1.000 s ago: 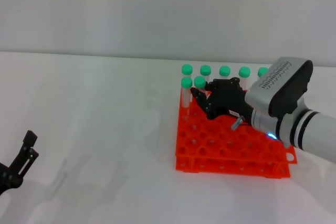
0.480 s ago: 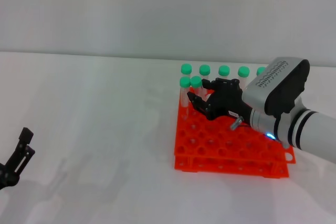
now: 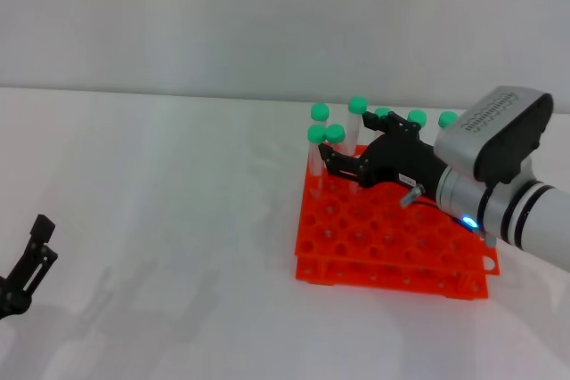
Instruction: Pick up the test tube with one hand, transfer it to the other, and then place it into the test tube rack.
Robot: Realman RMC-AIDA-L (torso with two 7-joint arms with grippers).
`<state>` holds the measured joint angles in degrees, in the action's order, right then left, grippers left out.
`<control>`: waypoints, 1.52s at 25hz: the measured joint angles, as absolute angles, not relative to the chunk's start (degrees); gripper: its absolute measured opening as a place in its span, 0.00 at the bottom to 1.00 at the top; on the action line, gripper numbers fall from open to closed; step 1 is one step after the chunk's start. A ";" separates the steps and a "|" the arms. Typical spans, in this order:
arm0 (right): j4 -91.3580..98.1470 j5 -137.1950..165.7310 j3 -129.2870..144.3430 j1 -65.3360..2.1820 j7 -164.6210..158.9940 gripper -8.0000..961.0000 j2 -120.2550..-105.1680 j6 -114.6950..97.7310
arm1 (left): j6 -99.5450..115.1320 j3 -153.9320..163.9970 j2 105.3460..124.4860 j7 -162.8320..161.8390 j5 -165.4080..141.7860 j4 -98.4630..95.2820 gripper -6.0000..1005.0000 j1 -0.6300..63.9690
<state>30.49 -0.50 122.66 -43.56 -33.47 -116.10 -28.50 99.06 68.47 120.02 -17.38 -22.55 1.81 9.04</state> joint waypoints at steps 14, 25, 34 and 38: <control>34.54 0.26 119.18 -34.98 -36.11 0.90 -114.59 -37.49 | 99.15 68.46 119.85 -17.67 -22.39 1.19 0.89 9.07; 31.57 0.27 106.34 -27.68 -34.91 0.89 -114.79 -49.26 | 99.02 68.29 119.86 -17.91 -18.92 1.44 0.89 10.07; 22.75 -0.23 95.54 -26.98 -25.26 0.89 -115.43 -51.61 | 94.86 68.19 119.96 -22.22 -10.24 2.25 0.89 12.22; 20.15 -0.34 91.47 -26.94 -19.42 0.89 -115.93 -51.96 | 92.40 68.20 119.91 -21.65 -9.61 2.53 0.89 13.18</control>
